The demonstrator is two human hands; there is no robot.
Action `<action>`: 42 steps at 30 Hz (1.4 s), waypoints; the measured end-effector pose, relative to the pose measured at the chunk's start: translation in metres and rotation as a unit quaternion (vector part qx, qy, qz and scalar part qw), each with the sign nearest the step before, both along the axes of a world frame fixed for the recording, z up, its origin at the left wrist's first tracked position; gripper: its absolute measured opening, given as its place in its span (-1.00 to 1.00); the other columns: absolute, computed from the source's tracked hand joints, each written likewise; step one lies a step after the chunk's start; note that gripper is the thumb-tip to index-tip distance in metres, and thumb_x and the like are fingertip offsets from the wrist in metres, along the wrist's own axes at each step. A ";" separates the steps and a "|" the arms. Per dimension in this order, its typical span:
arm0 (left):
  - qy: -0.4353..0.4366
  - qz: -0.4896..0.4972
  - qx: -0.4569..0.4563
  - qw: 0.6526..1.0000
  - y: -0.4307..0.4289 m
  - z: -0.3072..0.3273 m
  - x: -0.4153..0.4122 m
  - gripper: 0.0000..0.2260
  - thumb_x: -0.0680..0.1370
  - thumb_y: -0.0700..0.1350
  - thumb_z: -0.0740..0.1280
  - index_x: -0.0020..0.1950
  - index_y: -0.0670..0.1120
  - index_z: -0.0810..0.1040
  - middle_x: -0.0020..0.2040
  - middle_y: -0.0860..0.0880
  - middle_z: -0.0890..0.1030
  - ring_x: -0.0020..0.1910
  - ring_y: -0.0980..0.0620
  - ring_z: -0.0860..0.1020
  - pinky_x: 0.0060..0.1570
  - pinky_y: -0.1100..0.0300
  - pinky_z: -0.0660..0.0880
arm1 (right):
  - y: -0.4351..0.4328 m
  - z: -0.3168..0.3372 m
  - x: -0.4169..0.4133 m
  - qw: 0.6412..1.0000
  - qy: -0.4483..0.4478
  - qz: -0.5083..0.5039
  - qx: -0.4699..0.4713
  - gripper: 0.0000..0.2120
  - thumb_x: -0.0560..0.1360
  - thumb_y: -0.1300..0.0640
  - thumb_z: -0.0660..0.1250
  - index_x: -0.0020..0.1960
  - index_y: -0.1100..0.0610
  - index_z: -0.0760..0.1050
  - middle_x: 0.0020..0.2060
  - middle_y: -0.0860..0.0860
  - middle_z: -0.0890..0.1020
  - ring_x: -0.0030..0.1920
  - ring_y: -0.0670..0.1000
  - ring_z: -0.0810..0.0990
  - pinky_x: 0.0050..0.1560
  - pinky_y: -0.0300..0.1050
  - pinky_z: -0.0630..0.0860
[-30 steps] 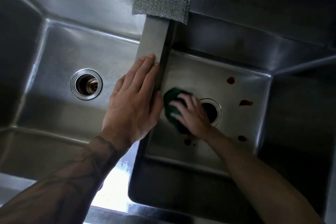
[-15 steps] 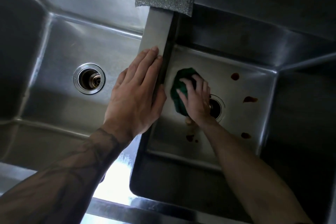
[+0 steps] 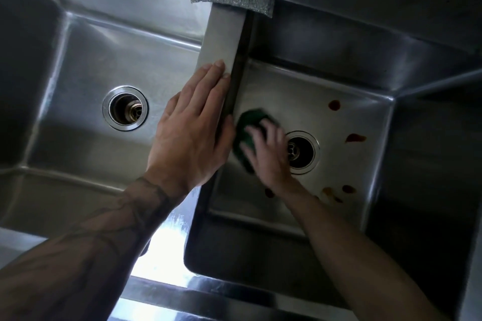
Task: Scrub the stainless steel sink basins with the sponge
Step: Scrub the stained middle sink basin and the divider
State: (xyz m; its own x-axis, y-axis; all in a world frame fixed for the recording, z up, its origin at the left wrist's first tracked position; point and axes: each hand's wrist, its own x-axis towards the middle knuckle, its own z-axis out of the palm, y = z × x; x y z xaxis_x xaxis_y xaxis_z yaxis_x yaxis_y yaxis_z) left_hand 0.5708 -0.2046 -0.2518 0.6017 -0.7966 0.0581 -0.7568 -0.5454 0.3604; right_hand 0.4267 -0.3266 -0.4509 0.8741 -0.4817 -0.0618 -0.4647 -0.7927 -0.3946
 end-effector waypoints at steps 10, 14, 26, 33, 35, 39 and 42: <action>-0.007 0.001 -0.005 1.000 0.000 -0.004 0.001 -0.50 0.65 -0.10 0.30 0.57 -0.22 0.41 0.64 -0.14 0.34 0.64 -0.14 0.31 0.52 -0.13 0.38 | -0.012 0.000 0.020 0.994 0.009 -0.103 -0.020 -0.58 0.61 -0.14 0.30 0.40 0.00 0.49 0.37 0.17 0.43 0.31 0.22 0.40 0.34 0.12 0.38; 0.003 -0.002 0.000 1.000 0.000 -0.002 0.002 -0.47 0.62 -0.10 0.26 0.59 -0.23 0.39 0.65 -0.14 0.33 0.65 -0.15 0.29 0.54 -0.14 0.35 | 0.019 0.002 -0.028 0.984 -0.002 0.178 0.009 -0.58 0.60 -0.11 0.29 0.42 -0.02 0.47 0.39 0.12 0.43 0.29 0.21 0.44 0.30 0.14 0.43; 0.000 0.001 0.003 1.000 0.000 -0.002 0.001 -0.45 0.61 -0.08 0.25 0.60 -0.21 0.37 0.66 -0.12 0.31 0.66 -0.13 0.26 0.53 -0.11 0.37 | 0.047 0.008 -0.039 0.988 -0.007 0.152 0.026 -0.59 0.57 -0.07 0.33 0.38 0.04 0.50 0.38 0.17 0.46 0.24 0.23 0.45 0.25 0.16 0.49; -0.010 0.004 0.009 1.000 0.000 -0.003 0.001 -0.46 0.63 -0.07 0.26 0.60 -0.20 0.38 0.66 -0.11 0.32 0.65 -0.11 0.27 0.51 -0.06 0.34 | 0.016 0.002 -0.006 1.000 0.013 -0.024 -0.005 -0.62 0.61 -0.10 0.30 0.37 -0.01 0.49 0.34 0.13 0.43 0.27 0.20 0.43 0.29 0.12 0.45; -0.008 0.004 0.015 1.000 0.000 -0.003 0.000 -0.46 0.63 -0.07 0.25 0.60 -0.19 0.37 0.66 -0.11 0.31 0.65 -0.11 0.26 0.51 -0.06 0.34 | 0.038 0.004 0.006 0.997 0.006 -0.075 0.005 -0.62 0.60 -0.11 0.28 0.37 -0.01 0.47 0.35 0.14 0.41 0.27 0.20 0.41 0.29 0.10 0.40; 0.002 -0.002 0.018 1.000 0.001 0.001 0.001 -0.44 0.61 -0.07 0.25 0.61 -0.21 0.36 0.67 -0.12 0.30 0.66 -0.12 0.25 0.53 -0.10 0.35 | 0.053 0.008 -0.050 0.977 -0.017 0.210 0.027 -0.62 0.59 -0.11 0.27 0.35 0.01 0.45 0.39 0.15 0.41 0.25 0.21 0.41 0.25 0.13 0.40; 0.006 0.000 0.021 1.000 0.000 0.003 0.001 -0.44 0.61 -0.08 0.25 0.60 -0.22 0.37 0.67 -0.13 0.30 0.66 -0.14 0.25 0.54 -0.12 0.34 | 0.021 0.007 -0.050 0.961 -0.011 0.276 0.018 -0.65 0.59 -0.06 0.28 0.34 0.02 0.49 0.35 0.13 0.45 0.24 0.20 0.44 0.25 0.13 0.45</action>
State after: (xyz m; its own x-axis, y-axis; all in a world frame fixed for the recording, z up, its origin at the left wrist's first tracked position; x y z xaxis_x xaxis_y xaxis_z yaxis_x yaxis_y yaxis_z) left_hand 0.5715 -0.2044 -0.2488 0.6029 -0.7976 0.0171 -0.7518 -0.5608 0.3469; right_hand 0.3770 -0.3057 -0.4442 0.9972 0.0570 -0.0476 0.0308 -0.9013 -0.4321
